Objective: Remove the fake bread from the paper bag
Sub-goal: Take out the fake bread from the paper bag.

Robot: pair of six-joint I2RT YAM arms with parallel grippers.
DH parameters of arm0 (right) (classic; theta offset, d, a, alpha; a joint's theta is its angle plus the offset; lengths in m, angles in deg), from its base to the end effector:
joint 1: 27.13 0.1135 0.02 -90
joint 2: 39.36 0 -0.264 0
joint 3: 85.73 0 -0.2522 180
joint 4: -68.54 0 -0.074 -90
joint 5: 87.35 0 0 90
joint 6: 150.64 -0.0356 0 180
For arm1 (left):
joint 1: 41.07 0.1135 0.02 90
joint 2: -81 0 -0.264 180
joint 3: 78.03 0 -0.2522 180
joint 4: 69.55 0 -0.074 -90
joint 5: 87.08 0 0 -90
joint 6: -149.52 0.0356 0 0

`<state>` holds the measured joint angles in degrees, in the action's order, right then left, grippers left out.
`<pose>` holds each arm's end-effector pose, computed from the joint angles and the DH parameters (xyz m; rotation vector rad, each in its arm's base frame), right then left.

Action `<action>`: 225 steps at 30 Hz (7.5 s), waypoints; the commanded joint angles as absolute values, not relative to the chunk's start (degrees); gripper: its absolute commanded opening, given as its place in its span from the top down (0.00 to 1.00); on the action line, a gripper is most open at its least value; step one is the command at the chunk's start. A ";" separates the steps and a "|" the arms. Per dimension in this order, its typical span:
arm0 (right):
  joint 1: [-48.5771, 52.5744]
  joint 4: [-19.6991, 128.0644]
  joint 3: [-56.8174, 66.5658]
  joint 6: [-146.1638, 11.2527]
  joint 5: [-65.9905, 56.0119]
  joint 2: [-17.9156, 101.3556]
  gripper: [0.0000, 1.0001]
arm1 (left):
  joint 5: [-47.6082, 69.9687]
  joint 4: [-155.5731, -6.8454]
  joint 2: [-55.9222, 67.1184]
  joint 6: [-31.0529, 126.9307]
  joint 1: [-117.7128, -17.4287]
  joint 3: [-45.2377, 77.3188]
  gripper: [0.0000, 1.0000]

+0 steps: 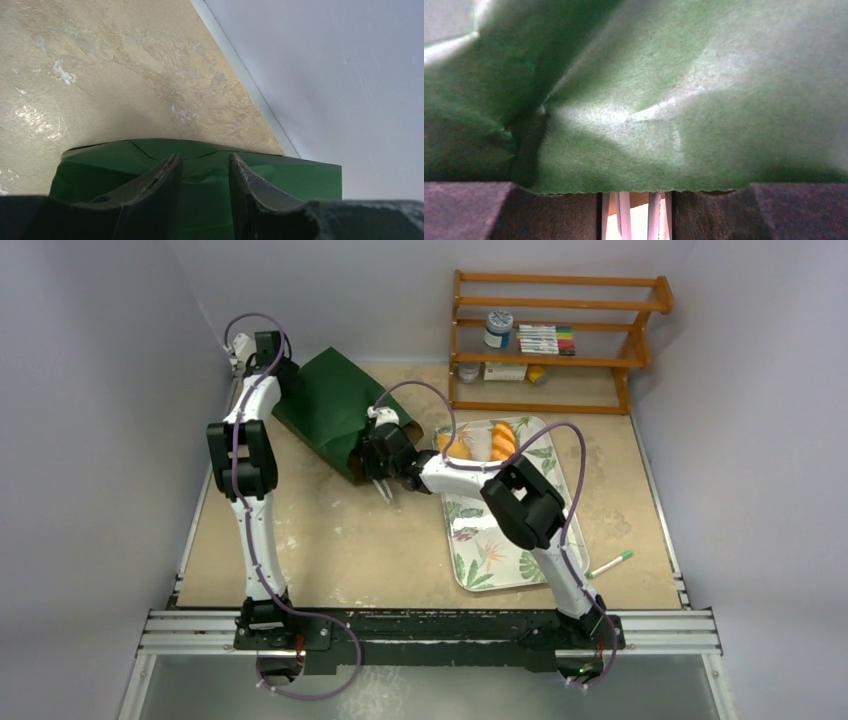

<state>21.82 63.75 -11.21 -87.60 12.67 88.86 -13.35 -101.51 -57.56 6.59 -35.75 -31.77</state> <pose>0.3413 0.3825 0.1730 -0.2913 2.0857 0.6391 0.5525 0.0615 0.2023 -1.1984 1.8299 -0.1558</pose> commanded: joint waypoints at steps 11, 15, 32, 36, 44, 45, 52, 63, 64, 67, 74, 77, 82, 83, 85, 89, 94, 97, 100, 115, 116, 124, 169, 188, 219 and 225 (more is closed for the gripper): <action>22.35 63.15 -18.27 -85.93 18.47 89.74 0.60 | -11.60 -102.28 -54.91 6.87 -36.58 -28.95 0.60; 22.35 62.24 -20.51 -84.52 18.07 91.14 0.59 | -11.14 -101.85 -55.22 6.92 -36.50 -29.05 0.60; 21.56 60.01 -31.99 -82.09 18.48 99.21 0.61 | -9.17 -100.40 -56.33 6.00 -35.46 -28.64 0.61; 21.39 60.47 -31.74 -81.91 17.20 98.74 0.82 | -9.14 -100.21 -56.03 5.69 -35.36 -27.96 0.60; 21.39 61.21 -26.79 -81.79 14.97 93.38 1.00 | -9.79 -100.05 -54.33 3.50 -35.39 -25.42 0.61; 21.39 61.22 -26.12 -81.81 14.96 92.61 1.00 | -10.01 -100.06 -54.00 2.92 -35.36 -25.06 0.61; 21.56 60.91 -17.83 -82.57 14.45 85.03 1.00 | -11.57 -100.44 -53.37 -0.48 -35.58 -24.41 0.61; 23.79 56.38 -6.76 -86.78 11.60 74.31 1.00 | -13.29 -103.36 -57.17 -2.30 -38.51 -29.64 0.61; 24.31 56.30 -5.35 -87.40 11.35 73.44 1.00 | -13.38 -103.43 -57.50 -2.60 -38.78 -30.24 0.61; 26.32 55.67 -0.88 -89.30 11.97 70.94 1.00 | -13.39 -103.54 -58.56 -3.53 -39.66 -31.76 0.61; 31.86 54.76 6.69 -94.93 14.38 65.37 1.00 | -14.13 -104.45 -59.62 -4.83 -41.05 -33.96 0.61; 33.04 54.25 8.79 -96.69 14.81 63.77 1.00 | -14.43 -104.73 -59.33 -5.25 -41.52 -34.15 0.61; 33.02 51.26 8.47 -96.91 14.76 62.44 1.00 | -15.56 -105.50 -57.04 -5.37 -42.04 -32.76 0.61; 32.76 50.50 7.93 -96.31 15.14 62.49 1.00 | -16.02 -105.24 -55.88 -5.35 -42.04 -31.84 0.61; 31.72 48.97 6.43 -95.16 15.09 62.82 1.00 | -16.73 -104.11 -53.16 -5.52 -42.04 -29.46 0.60; 29.46 46.96 4.47 -93.49 14.29 62.76 1.00 | -17.92 -101.88 -46.55 -6.19 -41.57 -24.60 0.59; 26.06 44.54 1.10 -90.42 12.41 63.91 1.00 | -19.89 -97.40 -36.30 -8.26 -40.17 -15.66 0.57; 24.20 43.05 -2.52 -87.84 11.45 66.08 1.00 | -19.59 -97.79 -32.21 -7.42 -38.73 -13.88 0.53; 22.98 41.61 -6.53 -85.12 10.40 68.71 1.00 | -18.87 -98.70 -28.41 -5.89 -37.79 -11.51 0.52; 17.37 35.12 -20.67 -77.52 4.15 74.68 1.00 | -7.44 -96.96 -12.61 -5.82 -41.38 15.08 0.52; 17.35 34.41 -21.75 -77.40 3.96 74.78 1.00 | -8.01 -97.62 -12.05 -5.81 -42.29 15.47 0.52; 17.00 30.26 -27.86 -76.60 3.45 75.60 1.00 | -11.54 -102.06 -4.90 -4.86 -45.02 18.46 0.52; 16.90 30.36 -26.02 -77.97 0.95 76.96 1.00 | -16.79 -90.04 0.68 -4.06 -46.13 40.35 0.52; 16.90 29.77 -26.82 -77.91 1.06 77.43 1.00 | -19.09 -84.99 -1.96 -7.31 -48.09 43.16 1.00; 19.13 36.02 -6.47 -81.90 4.85 63.95 1.00 | -26.47 -86.39 -2.01 -11.50 -51.29 37.86 1.00; 19.83 37.17 -1.67 -84.18 5.41 61.14 1.00 | -27.63 -86.48 -2.69 -12.58 -52.20 36.95 1.00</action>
<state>19.13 33.89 -3.85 -81.85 4.52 64.93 -25.40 -88.11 -2.35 -10.61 -51.42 39.61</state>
